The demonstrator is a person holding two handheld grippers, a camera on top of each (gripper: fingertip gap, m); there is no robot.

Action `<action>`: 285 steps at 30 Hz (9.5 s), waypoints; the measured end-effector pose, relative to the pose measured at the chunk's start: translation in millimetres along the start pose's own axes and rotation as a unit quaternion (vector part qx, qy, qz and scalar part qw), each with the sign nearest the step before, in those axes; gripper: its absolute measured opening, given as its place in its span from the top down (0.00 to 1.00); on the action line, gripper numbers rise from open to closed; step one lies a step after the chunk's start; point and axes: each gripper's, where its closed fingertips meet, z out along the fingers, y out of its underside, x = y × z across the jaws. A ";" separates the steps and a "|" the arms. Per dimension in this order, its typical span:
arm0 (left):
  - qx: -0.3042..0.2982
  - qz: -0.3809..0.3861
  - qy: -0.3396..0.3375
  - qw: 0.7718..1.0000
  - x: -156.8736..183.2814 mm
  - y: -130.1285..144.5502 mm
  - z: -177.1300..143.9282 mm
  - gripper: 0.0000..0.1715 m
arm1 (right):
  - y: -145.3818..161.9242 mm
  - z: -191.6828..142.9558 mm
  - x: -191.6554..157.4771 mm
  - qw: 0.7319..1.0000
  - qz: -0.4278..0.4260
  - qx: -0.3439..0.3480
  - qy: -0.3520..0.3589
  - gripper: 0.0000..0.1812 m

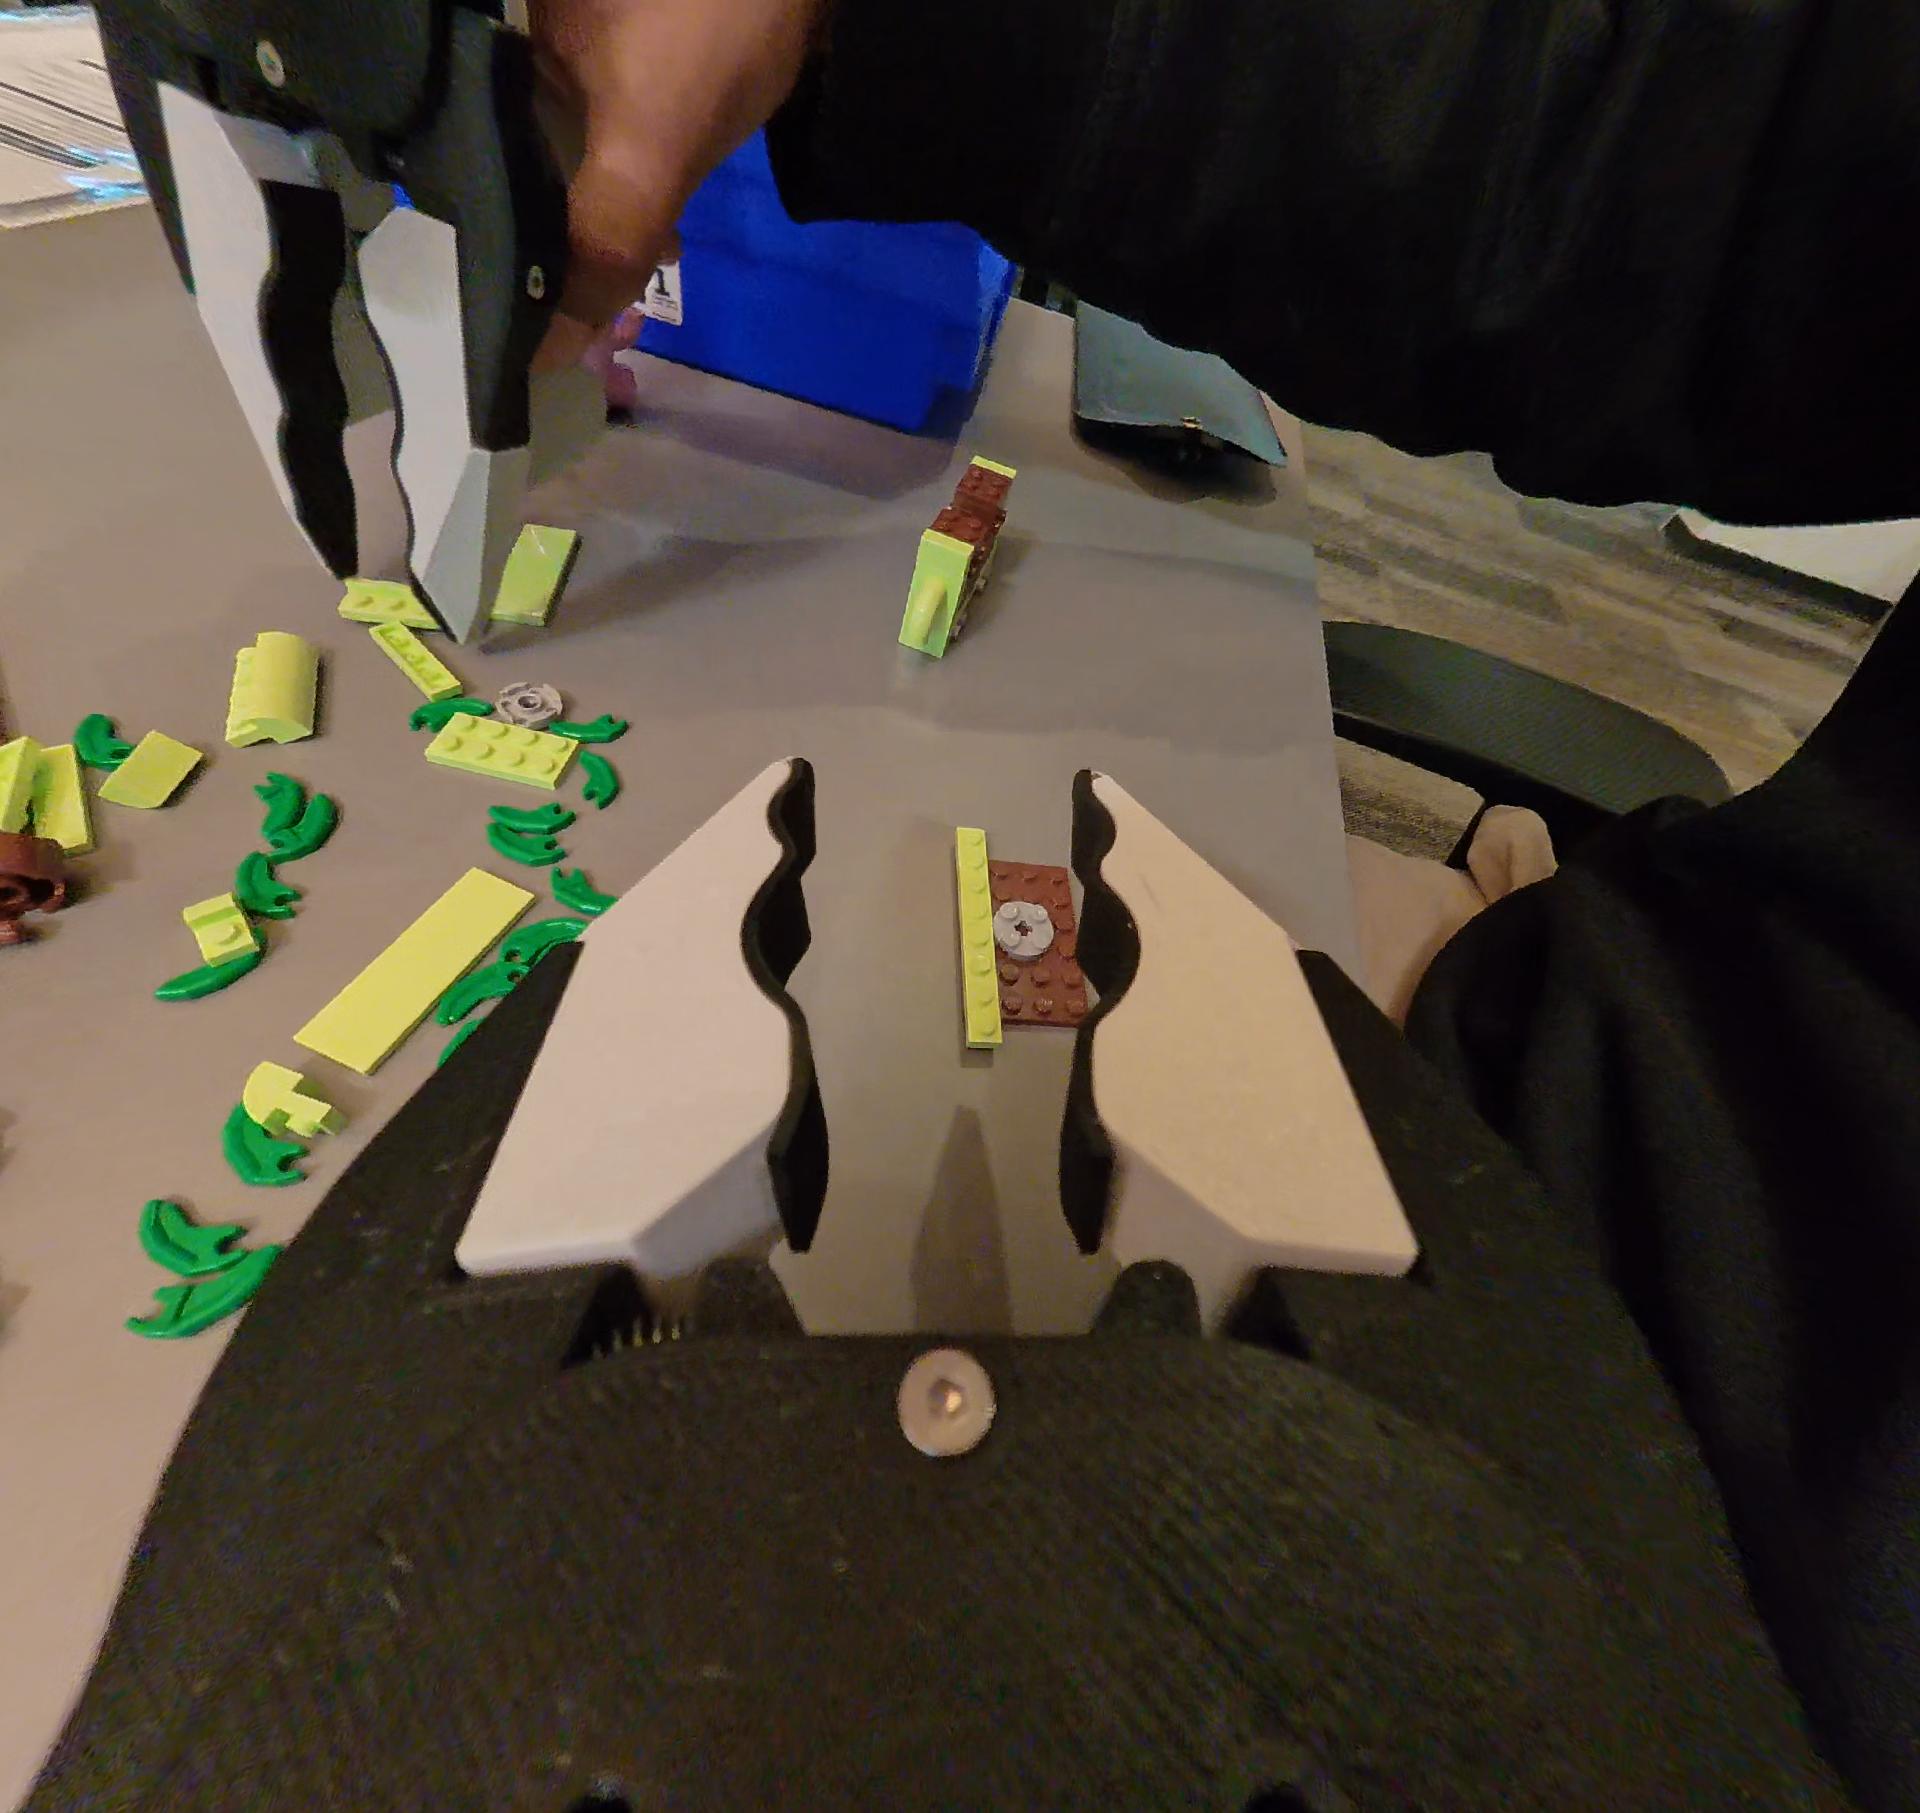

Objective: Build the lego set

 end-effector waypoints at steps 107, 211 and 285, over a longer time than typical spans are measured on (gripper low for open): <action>-0.227 0.076 0.005 0.971 18.0 65.6 27.1 0.81 | 22.8 -8.4 -202.8 0.985 -0.121 0.119 -0.032 0.83; -0.225 0.052 0.018 0.973 18.1 64.6 26.6 0.83 | 4.8 -11.1 -191.1 0.992 -0.054 0.114 -0.032 1.00; -0.195 0.059 -0.069 0.977 -58.3 17.7 -64.6 0.82 | -22.7 -53.8 -175.1 0.861 0.209 0.462 0.037 0.97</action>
